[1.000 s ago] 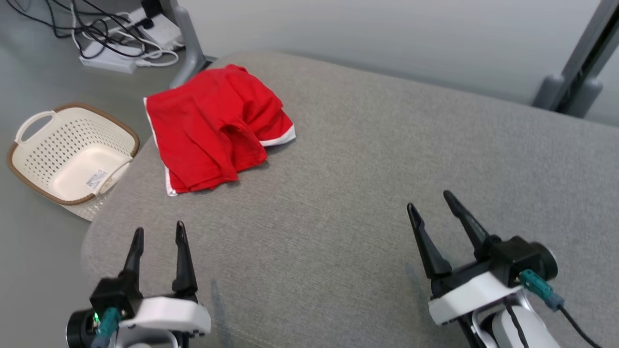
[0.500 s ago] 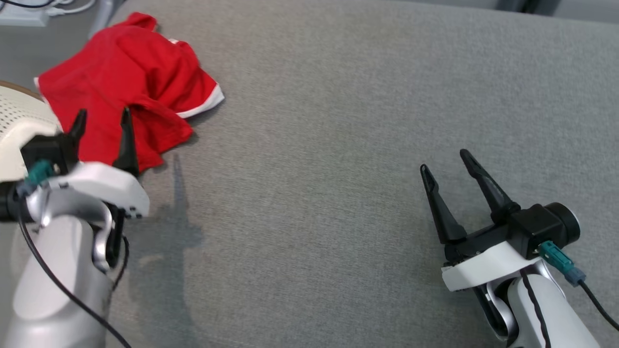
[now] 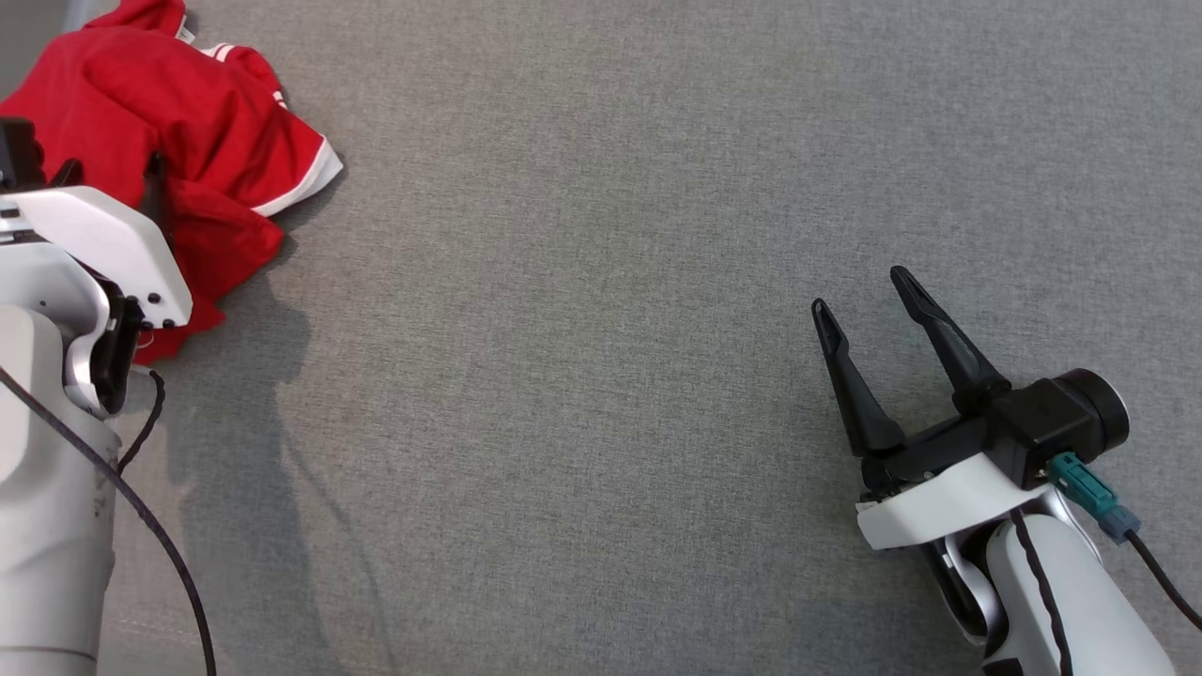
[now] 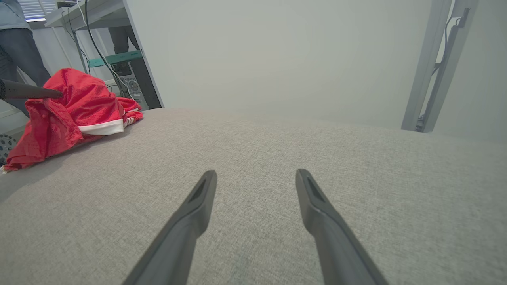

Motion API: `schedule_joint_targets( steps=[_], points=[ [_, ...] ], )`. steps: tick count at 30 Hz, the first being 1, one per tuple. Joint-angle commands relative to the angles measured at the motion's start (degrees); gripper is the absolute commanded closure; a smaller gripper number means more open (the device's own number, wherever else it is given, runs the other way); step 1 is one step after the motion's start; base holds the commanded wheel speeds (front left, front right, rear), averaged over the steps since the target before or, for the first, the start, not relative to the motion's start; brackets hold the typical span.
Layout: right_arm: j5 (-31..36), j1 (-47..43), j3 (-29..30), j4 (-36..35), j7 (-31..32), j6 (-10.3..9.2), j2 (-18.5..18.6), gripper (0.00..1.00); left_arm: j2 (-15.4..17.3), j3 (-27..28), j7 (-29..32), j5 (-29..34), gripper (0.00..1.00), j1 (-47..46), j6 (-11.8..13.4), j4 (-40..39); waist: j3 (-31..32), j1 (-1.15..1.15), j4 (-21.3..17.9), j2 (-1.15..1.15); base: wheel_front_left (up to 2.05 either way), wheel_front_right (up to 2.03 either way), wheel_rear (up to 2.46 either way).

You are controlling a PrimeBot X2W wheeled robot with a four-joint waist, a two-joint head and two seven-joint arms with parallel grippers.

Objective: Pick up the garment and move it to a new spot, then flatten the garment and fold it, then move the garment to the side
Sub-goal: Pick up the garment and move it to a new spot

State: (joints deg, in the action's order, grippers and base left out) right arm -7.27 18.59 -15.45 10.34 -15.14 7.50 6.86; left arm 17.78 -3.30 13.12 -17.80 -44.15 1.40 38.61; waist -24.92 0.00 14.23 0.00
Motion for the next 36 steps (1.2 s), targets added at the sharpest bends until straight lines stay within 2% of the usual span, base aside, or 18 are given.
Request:
schedule_joint_targets(
  steps=[1, 2, 3, 4, 9, 15, 24, 27, 32, 36],
  points=[
    [0.1, 0.64, -0.08, -0.12, -0.08, -0.02, 0.34, 0.0, 0.26, 0.12, 0.73, -0.63, 0.0, -1.48, 0.09, 0.79, -0.22, 0.0, -0.21, 0.0, 0.0, 0.0, 0.0],
    [0.16, 0.68, -0.15, -0.15, -0.08, -0.02, 0.37, 0.0, 0.59, 0.37, 1.35, -0.92, 0.0, -2.07, 0.05, 1.46, -0.34, 0.0, -0.3, 0.0, 0.0, 0.0, 0.0],
    [0.2, 0.72, -0.17, -0.17, -0.08, -0.02, 0.42, 0.0, 0.89, 0.55, 1.64, -1.04, 0.69, -2.56, 0.39, 2.08, -0.46, 0.0, -0.37, 0.0, 0.0, 0.0, 0.0],
    [0.22, 0.75, -0.17, -0.16, -0.08, -0.02, 0.41, 0.0, 1.04, 0.48, 1.83, -0.97, 1.0, -2.9, 0.42, 2.6, -0.53, 0.0, -0.42, 0.0, 0.0, 0.0, 0.0],
    [0.27, 0.58, 0.04, 0.0, -0.08, -0.02, 0.3, 0.0, 1.04, 0.4, 1.19, -1.43, 1.0, -3.68, -0.03, 4.12, -0.32, 0.0, -0.42, 0.0, 0.0, 0.0, 0.0],
    [0.07, 0.7, 0.16, 0.47, -0.08, -0.02, -0.05, 0.0, 1.57, 1.77, -4.73, -1.59, 1.0, -4.55, 1.69, 2.77, 0.88, 0.0, 0.08, 0.0, 0.0, 0.0, 0.0],
    [-0.77, -0.61, 0.52, 1.37, -0.08, -0.02, -1.2, 0.0, 2.54, 5.05, -20.97, -1.26, 1.0, -6.22, 4.64, -4.9, 6.13, 0.0, 0.6, 0.0, 0.0, 0.0, 0.0],
    [-0.9, -1.31, 1.38, 1.23, -0.07, -0.02, -1.56, 0.0, 2.17, 5.15, -24.78, -0.88, 1.0, -5.8, 4.79, -8.59, 8.06, 0.0, 0.41, 0.0, 0.0, 0.0, 0.0],
    [-1.17, -1.91, 3.29, 1.23, -0.08, -0.02, -1.98, 0.0, 0.62, 3.89, -25.99, -1.37, 1.0, -4.22, 3.59, -15.05, 11.08, 0.0, -0.57, 0.0, 0.0, 0.0, 0.0],
    [-1.25, -2.65, 4.93, 1.09, -0.08, -0.02, -2.24, 0.0, -2.27, 1.3, -23.2, -2.64, 1.0, -2.11, 2.52, -19.97, 13.1, 0.0, -2.39, 0.0, 0.0, 0.0, 0.0]
  ],
)
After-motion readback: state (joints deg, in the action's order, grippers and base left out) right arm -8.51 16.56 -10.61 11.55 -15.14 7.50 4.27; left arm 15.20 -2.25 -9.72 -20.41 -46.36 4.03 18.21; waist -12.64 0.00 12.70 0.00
